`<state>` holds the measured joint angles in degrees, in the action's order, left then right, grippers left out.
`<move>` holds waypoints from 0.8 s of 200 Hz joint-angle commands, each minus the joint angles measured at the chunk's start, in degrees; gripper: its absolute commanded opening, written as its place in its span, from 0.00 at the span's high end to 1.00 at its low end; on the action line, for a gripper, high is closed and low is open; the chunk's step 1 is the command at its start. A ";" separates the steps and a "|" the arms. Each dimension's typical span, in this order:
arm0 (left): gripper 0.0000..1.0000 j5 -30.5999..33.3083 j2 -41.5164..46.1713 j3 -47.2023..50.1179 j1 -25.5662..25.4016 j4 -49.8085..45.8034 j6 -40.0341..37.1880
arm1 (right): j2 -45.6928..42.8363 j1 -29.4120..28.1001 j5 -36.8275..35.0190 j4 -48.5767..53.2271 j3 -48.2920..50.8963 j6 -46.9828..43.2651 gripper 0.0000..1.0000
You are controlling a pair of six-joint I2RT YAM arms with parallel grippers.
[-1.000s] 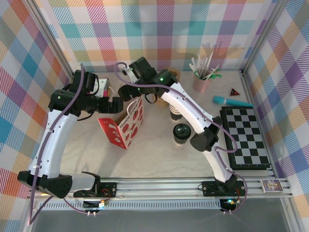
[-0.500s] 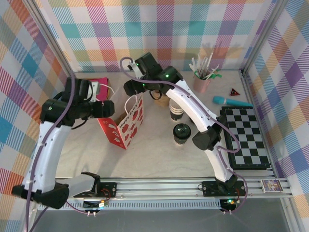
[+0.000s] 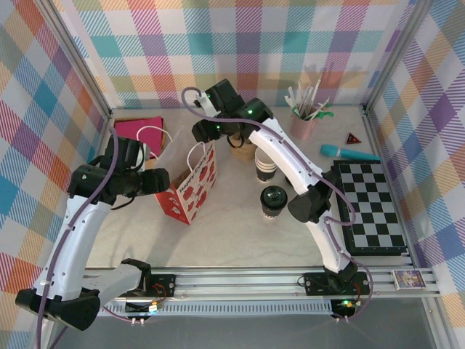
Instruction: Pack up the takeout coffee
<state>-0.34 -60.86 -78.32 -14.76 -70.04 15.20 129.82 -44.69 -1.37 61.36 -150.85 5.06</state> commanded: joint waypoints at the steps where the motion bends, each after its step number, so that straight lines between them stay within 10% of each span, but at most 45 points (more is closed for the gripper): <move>1: 0.30 1.34 0.51 -0.28 0.42 2.27 2.75 | 1.13 -0.40 1.75 0.77 -0.54 -1.07 0.40; 61: 0.11 -8.28 -0.54 -2.89 0.62 2.43 9.09 | -2.02 -0.44 -0.29 5.07 -0.09 -1.21 0.40; 160: 0.19 -9.41 -11.79 -12.43 0.61 -11.62 16.08 | -10.30 -3.35 -4.88 9.14 8.40 4.72 0.64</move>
<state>-8.88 -69.97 -90.28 -14.50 -75.66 31.73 122.15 -46.35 -5.28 68.14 -144.22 8.56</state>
